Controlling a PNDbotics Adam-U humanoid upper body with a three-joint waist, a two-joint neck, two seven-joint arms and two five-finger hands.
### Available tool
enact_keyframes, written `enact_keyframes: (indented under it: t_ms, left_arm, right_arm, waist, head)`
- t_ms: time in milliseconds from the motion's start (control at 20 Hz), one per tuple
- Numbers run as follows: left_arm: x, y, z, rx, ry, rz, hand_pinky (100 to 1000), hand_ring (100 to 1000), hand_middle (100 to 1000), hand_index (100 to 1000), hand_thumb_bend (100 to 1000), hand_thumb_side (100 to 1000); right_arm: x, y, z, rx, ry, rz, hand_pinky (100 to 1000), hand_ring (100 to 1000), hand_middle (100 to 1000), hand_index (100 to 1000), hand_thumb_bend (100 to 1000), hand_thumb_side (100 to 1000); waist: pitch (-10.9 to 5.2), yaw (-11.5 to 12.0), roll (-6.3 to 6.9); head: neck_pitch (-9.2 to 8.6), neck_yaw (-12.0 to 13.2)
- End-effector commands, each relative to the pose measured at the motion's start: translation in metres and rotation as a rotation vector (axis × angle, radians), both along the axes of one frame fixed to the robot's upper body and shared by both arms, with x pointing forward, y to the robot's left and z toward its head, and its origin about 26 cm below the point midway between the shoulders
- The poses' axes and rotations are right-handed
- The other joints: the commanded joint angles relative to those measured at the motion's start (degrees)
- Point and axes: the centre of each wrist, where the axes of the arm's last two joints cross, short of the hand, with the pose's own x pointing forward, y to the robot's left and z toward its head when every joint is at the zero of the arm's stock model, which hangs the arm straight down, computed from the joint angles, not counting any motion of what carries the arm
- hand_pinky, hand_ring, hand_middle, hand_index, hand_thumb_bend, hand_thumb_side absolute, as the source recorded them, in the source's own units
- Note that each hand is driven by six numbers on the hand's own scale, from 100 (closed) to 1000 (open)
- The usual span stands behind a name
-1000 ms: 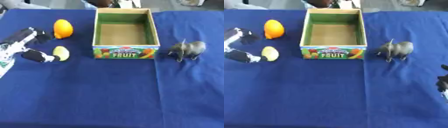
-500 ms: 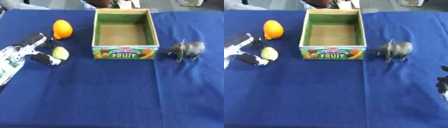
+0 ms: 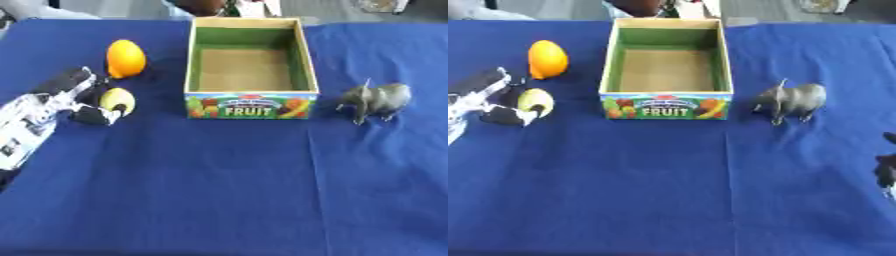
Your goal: Pick up objects on the table and place them in the box.
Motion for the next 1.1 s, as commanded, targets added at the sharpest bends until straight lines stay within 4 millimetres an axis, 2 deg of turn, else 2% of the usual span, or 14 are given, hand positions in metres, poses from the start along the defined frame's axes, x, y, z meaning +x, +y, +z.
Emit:
enact_keyframes:
  t_ms: [50, 350, 600, 850, 1100]
  left_arm:
    - [0.000, -0.003, 0.031, 0.016, -0.136, -0.007, 472, 297, 170, 384, 100, 262]
    - [0.003, -0.024, 0.077, 0.005, -0.279, -0.096, 475, 297, 167, 382, 100, 254]
    - [0.017, -0.047, 0.105, 0.014, -0.327, -0.198, 482, 303, 172, 387, 100, 251]
    - [0.038, -0.068, 0.119, 0.047, -0.338, -0.282, 491, 312, 182, 397, 100, 252]
    - [0.066, -0.087, 0.120, 0.060, -0.315, -0.325, 508, 339, 210, 422, 100, 254]
  right_arm:
    - [0.000, -0.006, 0.009, -0.020, -0.020, -0.004, 800, 1000, 480, 459, 100, 500]
    - [0.000, -0.005, 0.009, -0.023, -0.019, 0.004, 800, 1000, 480, 459, 100, 495]
    - [0.002, -0.001, 0.010, -0.023, -0.023, 0.025, 800, 1000, 480, 459, 100, 492]
    - [0.006, 0.007, 0.015, -0.029, -0.037, 0.059, 800, 1000, 480, 459, 100, 491]
    - [0.011, 0.015, 0.020, -0.028, -0.054, 0.093, 801, 1000, 480, 459, 100, 495]
  waist:
    - [-0.91, -0.05, 0.13]
    - [-1.20, -0.26, 0.12]
    - [-1.19, -1.34, -0.06]
    - [-0.35, -3.24, 0.20]
    - [0.61, -5.44, 0.44]
  head:
    - [-0.77, -0.04]
    - [-0.60, 0.38]
    - [-0.49, 1.08]
    - [-1.16, 2.34]
    - [-2.20, 3.58]
